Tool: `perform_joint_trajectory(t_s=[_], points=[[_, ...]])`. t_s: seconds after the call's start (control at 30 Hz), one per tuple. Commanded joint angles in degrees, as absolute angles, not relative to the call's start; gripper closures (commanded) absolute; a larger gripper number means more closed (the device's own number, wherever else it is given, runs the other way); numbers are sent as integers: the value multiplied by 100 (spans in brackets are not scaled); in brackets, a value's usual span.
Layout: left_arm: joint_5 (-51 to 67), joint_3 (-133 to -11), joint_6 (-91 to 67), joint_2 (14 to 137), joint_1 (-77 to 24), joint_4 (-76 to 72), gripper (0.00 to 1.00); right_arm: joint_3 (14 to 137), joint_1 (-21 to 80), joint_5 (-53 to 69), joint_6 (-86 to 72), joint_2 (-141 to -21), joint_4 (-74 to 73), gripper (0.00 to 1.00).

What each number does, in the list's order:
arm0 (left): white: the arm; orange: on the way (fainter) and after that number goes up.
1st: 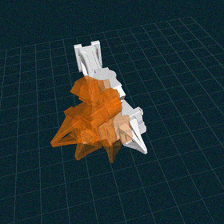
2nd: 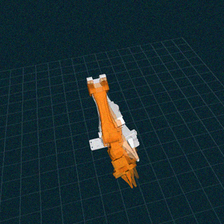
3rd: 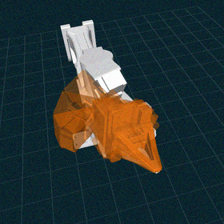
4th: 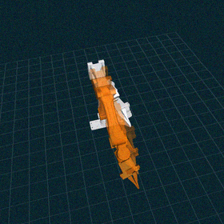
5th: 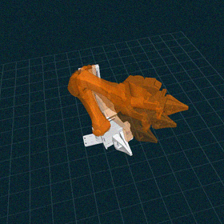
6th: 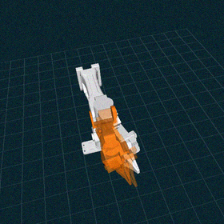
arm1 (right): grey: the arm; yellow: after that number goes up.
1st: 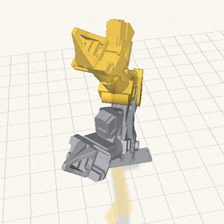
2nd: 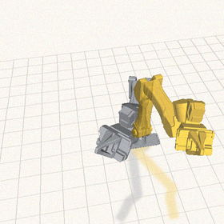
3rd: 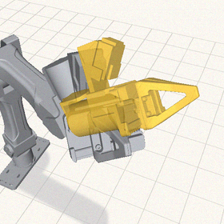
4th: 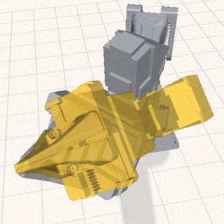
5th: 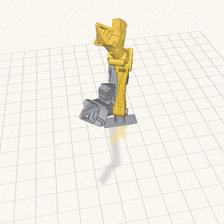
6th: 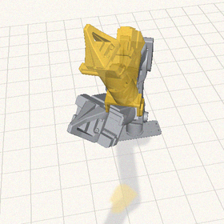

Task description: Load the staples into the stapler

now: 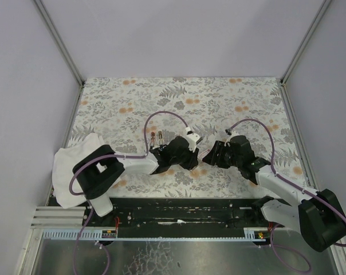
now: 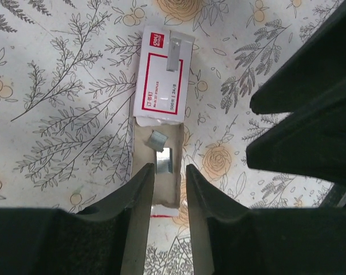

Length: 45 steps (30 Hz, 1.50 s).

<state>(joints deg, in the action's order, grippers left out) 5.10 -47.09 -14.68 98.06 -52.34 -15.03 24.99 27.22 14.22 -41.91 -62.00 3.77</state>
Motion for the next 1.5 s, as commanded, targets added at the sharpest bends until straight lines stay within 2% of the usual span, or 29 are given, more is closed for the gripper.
perform_joint_trajectory(t_s=[0.0, 1.47], points=[[450, -5001, -1407, 10037, -5209, -1695, 72, 2584, 2693, 1372, -4214, -6181, 585, 44], [14, -5177, -1174, 10475, -5471, -1275, 75, 2509, 2690, 1327, -4228, -6163, 633, 44]])
